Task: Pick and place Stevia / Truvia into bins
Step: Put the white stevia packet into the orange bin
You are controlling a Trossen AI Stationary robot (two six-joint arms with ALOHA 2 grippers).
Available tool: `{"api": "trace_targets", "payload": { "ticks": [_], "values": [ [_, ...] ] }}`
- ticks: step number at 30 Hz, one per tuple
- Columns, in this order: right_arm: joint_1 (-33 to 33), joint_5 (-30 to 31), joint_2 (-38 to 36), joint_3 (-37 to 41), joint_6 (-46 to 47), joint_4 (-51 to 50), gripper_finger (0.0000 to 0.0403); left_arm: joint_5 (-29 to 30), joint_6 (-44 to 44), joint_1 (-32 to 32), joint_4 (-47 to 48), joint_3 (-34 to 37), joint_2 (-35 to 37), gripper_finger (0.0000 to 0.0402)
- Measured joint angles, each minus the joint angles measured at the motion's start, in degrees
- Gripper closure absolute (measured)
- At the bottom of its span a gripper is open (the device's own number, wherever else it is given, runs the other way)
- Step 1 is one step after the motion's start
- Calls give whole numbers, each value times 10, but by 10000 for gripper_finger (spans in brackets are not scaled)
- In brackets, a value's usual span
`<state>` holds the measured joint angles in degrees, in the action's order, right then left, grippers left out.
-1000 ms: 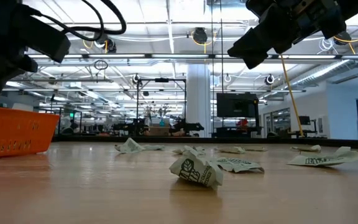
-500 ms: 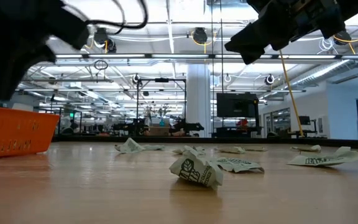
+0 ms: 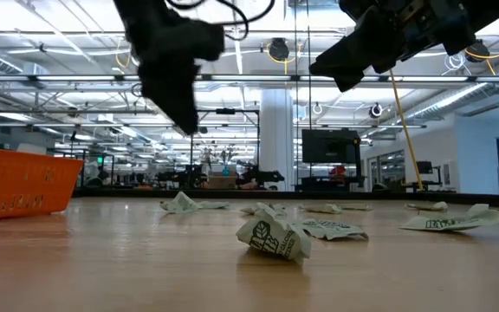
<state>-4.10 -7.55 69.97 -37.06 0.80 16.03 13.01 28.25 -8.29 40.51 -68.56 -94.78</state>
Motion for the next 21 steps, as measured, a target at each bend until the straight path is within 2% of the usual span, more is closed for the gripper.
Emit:
{"api": "trace_targets", "payload": {
  "ticks": [3, 6, 11, 18, 21],
  "values": [
    [0, 0, 0, 0, 2, 0, 314, -33, 26, 26, -66, 31, 0, 314],
    [0, 0, 0, 0, 12, -3, 314, -51, 81, 40, -77, 54, 0, 314],
    [0, 0, 0, 0, 18, -20, 314, -53, 133, 41, -84, 100, 0, 314],
    [0, 0, 0, 0, 50, -22, 314, -50, 161, 37, -213, 174, 0, 314],
    [0, 0, 0, 0, 50, -22, 314, -50, 171, 39, -236, 193, 0, 314]
  ]
}}
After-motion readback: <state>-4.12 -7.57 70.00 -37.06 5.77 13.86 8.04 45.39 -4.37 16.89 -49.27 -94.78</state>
